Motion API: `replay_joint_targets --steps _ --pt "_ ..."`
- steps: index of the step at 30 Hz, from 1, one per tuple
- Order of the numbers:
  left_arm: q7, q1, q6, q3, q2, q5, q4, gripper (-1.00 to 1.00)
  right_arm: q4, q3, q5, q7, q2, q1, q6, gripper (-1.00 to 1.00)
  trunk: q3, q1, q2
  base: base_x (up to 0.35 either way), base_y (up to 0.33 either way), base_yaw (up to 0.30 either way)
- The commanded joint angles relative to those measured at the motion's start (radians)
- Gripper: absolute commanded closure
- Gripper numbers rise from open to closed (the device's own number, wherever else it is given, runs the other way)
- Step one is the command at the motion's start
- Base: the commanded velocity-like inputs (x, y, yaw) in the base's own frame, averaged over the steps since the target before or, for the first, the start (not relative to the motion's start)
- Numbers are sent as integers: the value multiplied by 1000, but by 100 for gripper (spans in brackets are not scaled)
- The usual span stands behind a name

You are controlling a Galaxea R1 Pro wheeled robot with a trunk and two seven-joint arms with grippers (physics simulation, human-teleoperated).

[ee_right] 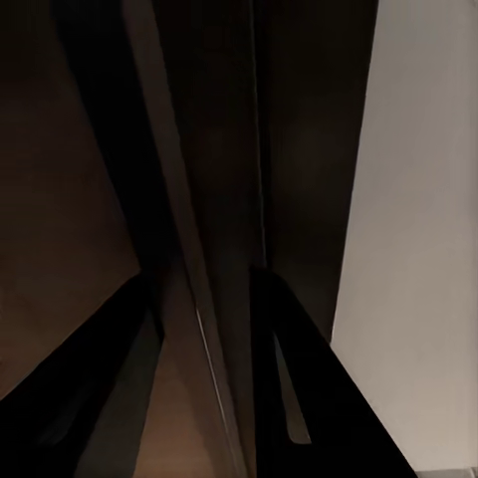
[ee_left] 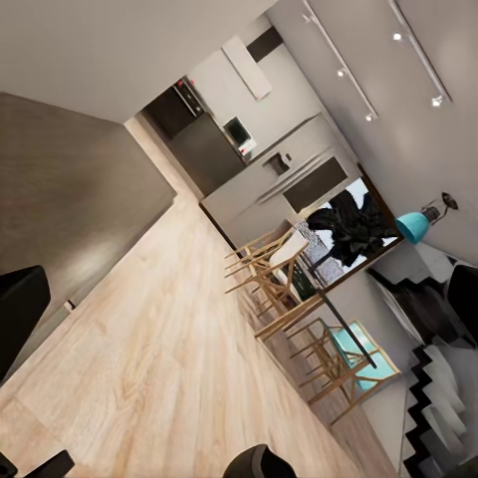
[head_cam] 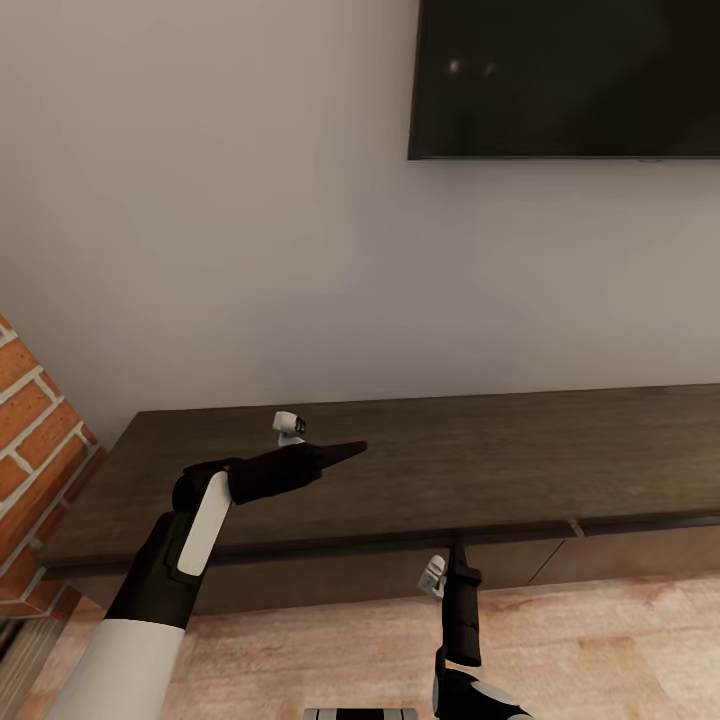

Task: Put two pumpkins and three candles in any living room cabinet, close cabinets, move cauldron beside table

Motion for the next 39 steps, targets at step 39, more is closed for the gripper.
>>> replay_joint_targets --steps 39 --pt "0 0 -1 -1 -5 0 5 -100 9 85 12 1 -7 1 -71 100 0 0 0 -4 0 0"
